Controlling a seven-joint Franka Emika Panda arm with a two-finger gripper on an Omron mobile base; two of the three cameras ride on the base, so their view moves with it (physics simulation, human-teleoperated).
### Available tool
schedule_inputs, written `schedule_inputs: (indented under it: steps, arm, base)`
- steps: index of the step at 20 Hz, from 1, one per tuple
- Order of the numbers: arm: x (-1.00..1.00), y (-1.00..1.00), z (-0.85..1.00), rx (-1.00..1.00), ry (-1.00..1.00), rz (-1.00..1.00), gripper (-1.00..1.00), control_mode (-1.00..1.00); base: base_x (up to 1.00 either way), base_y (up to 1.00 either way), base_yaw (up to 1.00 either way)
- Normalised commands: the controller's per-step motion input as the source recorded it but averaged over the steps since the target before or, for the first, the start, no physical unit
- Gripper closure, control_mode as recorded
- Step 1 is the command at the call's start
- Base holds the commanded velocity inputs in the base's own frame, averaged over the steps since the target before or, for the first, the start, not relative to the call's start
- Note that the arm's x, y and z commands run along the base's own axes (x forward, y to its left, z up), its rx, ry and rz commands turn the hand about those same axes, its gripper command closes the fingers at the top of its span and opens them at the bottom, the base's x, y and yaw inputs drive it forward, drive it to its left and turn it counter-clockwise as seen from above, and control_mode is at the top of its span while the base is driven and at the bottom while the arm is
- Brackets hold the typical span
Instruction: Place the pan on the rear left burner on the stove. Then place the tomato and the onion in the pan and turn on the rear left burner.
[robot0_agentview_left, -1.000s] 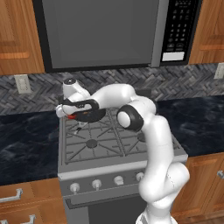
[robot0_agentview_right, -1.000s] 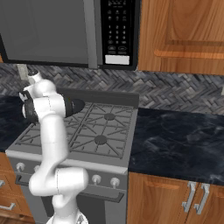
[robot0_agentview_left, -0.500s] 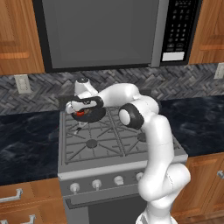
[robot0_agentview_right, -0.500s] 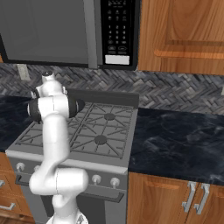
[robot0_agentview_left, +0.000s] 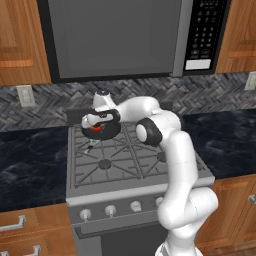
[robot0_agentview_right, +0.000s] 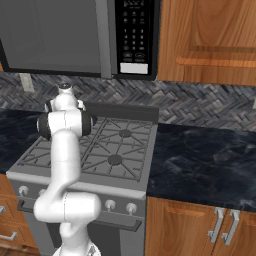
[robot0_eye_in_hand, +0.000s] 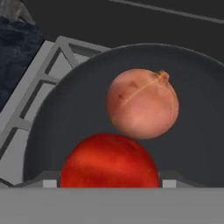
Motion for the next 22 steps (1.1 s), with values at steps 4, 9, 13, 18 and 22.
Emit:
schedule_inputs:
  steps: [4,9,13,18,22]
  arm:
    - [0.12,-0.13,-0.30,0.03,0.04,-0.03,1.00,-1.00]
    - [0.00,-0.09,-0.22,0.02,0.03,-0.02,1.00,-1.00]
    - [0.00,-0.04,-0.16,0.01,0.03,-0.01,1.00,-1.00]
    - [-0.01,0.00,-0.04,0.00,0.03,-0.01,-1.00,-1.00]
    - [-0.38,-0.10,0.07,0.00,0.00,0.00,-1.00,-1.00]
  base:
    - [0.00,0.00,0.00]
    - [0.00,0.00,0.00]
    - [0.00,0.00,0.00]
    - [0.00,0.00,0.00]
    - [0.00,0.00,0.00]
